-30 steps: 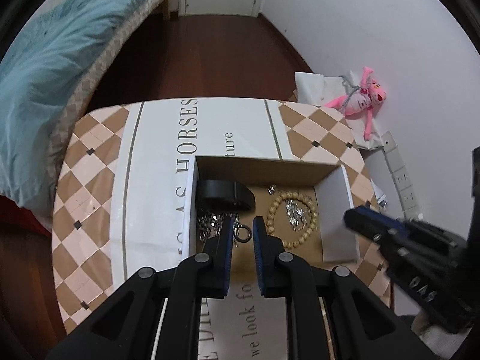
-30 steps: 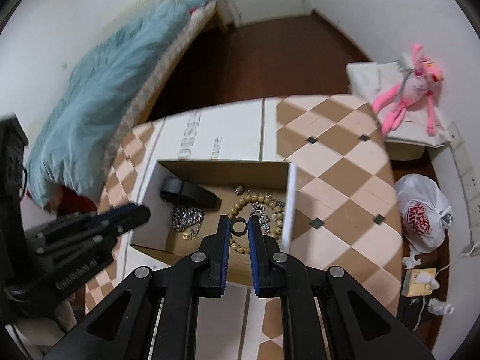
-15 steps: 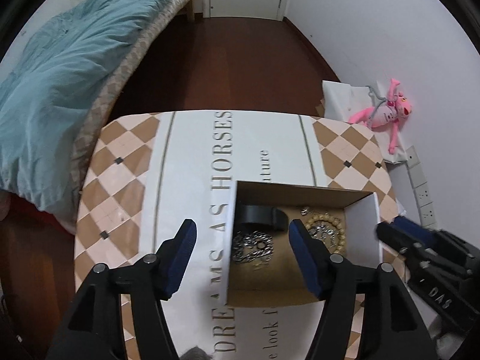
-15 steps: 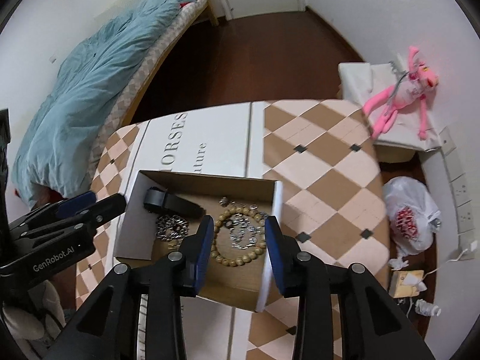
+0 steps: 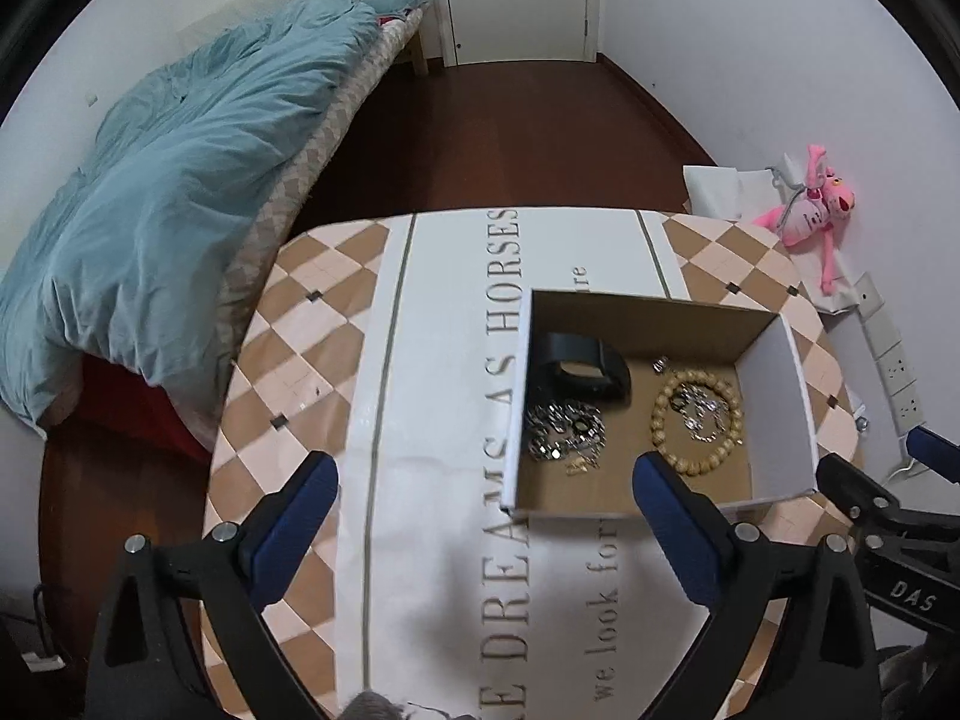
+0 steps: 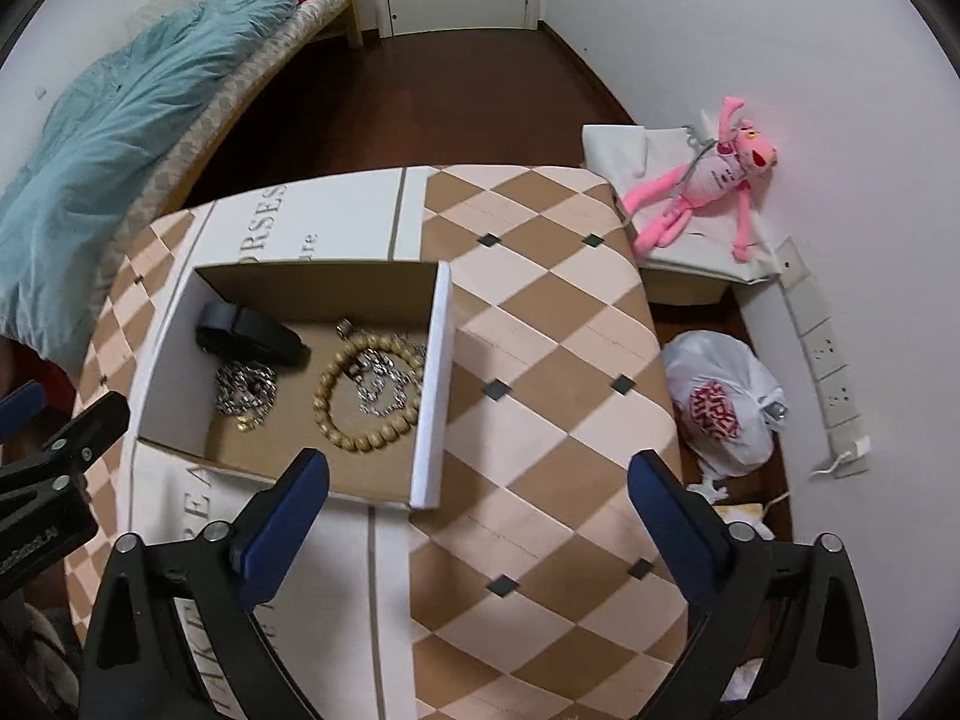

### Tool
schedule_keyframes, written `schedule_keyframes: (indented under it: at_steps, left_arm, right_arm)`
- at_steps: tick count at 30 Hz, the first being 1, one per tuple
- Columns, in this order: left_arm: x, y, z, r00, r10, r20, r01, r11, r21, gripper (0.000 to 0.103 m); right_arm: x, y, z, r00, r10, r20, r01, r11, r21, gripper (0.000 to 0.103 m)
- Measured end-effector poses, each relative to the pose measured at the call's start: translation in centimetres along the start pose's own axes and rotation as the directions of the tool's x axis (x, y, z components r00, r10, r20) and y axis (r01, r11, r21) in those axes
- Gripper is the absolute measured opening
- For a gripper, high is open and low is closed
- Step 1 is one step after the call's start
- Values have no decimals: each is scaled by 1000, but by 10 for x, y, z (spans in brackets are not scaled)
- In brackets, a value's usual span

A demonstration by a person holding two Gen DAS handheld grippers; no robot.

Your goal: Organize jewelry

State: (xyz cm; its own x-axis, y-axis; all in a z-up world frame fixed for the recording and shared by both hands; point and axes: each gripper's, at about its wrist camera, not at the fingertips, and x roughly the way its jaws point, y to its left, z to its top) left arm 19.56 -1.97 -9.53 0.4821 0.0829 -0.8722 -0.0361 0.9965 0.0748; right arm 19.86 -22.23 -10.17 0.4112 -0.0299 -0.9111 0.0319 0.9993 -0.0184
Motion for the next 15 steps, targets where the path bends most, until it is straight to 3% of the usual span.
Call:
schedule_keyframes:
  at_steps: [8,15]
  left_arm:
    - [-40,-1,-9,999,-6,48,7,1000,-19,101]
    - [-108,-2,-23,990,-15,138,17,1000,-11,101]
  right_arm:
    - [-39,-2,-12,999,-2,46,1,1000,20,102]
    - [-115,-6,-32,988,-6,151,2,1000,26,102]
